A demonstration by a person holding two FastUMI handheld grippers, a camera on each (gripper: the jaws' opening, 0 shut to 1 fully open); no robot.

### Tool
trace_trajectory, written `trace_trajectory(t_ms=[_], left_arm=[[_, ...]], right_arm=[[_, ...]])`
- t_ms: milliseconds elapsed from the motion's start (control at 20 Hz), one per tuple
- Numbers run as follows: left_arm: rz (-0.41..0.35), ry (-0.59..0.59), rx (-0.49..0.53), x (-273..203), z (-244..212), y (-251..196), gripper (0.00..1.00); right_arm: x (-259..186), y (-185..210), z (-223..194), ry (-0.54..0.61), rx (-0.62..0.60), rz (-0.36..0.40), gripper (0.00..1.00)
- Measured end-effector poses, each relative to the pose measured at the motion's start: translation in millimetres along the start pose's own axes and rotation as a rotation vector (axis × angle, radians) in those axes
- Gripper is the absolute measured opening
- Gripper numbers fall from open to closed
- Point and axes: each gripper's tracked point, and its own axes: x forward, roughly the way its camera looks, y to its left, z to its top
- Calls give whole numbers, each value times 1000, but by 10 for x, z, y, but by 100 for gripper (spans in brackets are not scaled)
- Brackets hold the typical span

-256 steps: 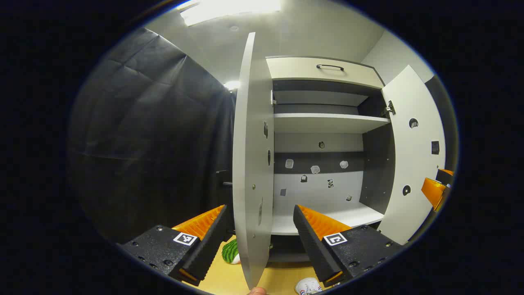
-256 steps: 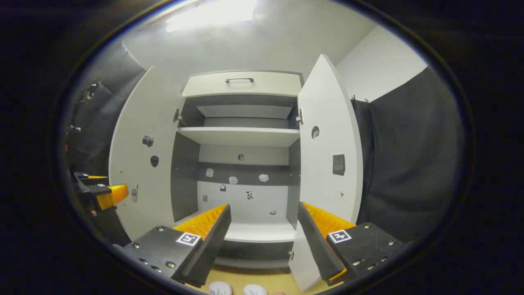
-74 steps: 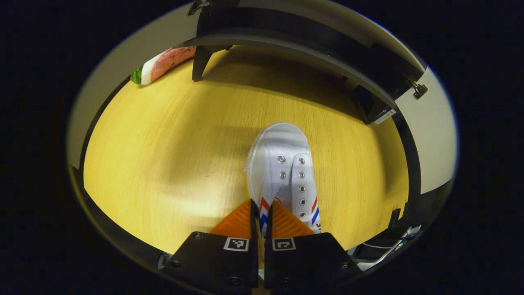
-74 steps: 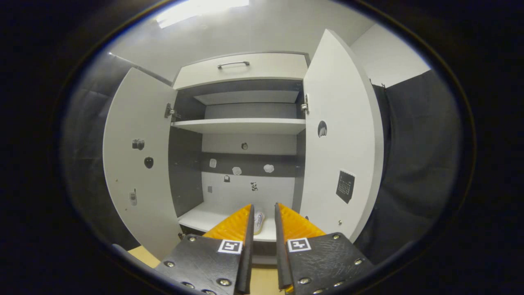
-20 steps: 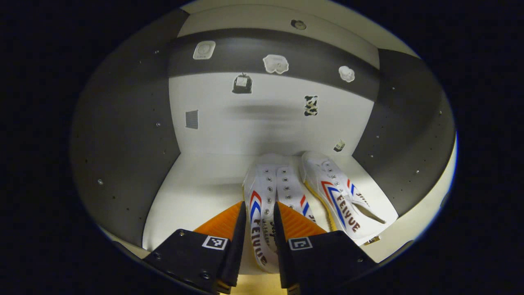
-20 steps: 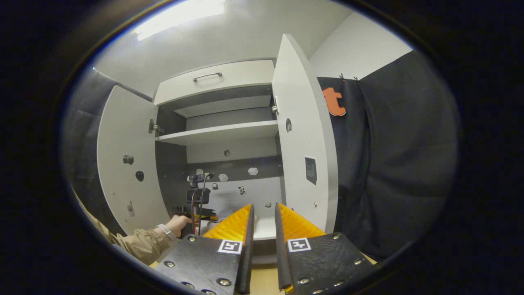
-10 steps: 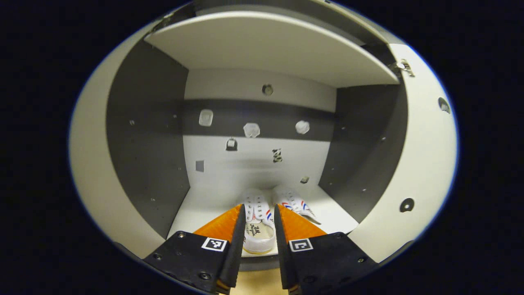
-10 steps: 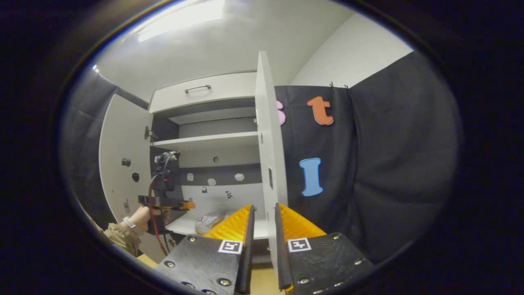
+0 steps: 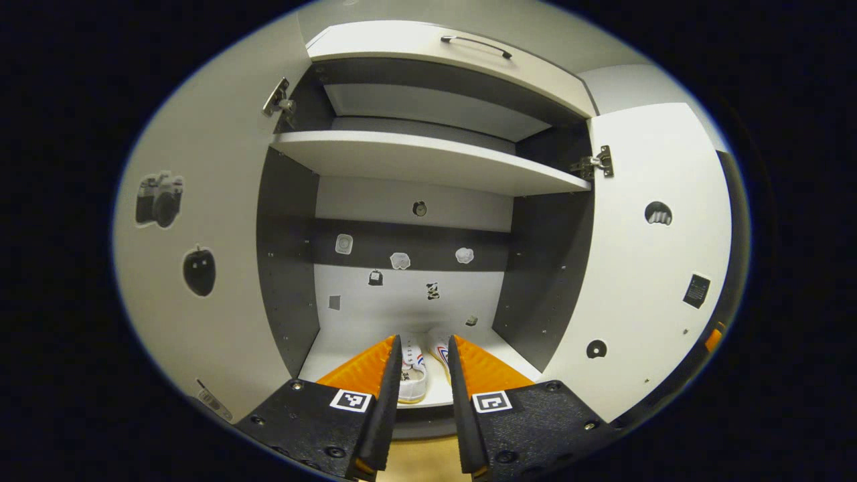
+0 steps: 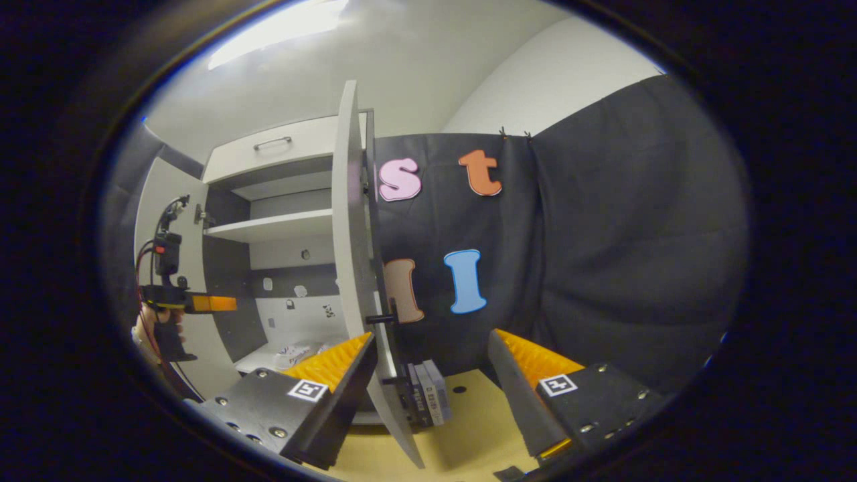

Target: Grab one shoe with the right hand and put it into the shoe cabinet, grab the other shoe with the left hand and put it into the shoe cabinet; then close the right door with the right hand and the left door with the left hand.

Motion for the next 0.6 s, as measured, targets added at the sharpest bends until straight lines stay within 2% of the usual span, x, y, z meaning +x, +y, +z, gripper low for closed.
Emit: trace_trajectory(t_ms=[50,350,400,450,500,600], left_arm=[[-2,-3,3,-107,20,-15,41],[-14,-6,17,-627,84,-44,41],[-20,-10,11,-689,89,-77,48],[-26,-16,2,-766,120,-101,55],[-32,-22,-3,-839,140,-112,62],[-35,-37,6,-997,195,-105,78]], right_arm=[[42,-16,-44,9,-2,5,99],[303,90,-288,81,39,88,99],[307,103,-306,92,45,102,99],[326,83,-320,96,44,99,94],[351,77,-309,98,40,99,98],[355,152,-358,106,45,121,98]])
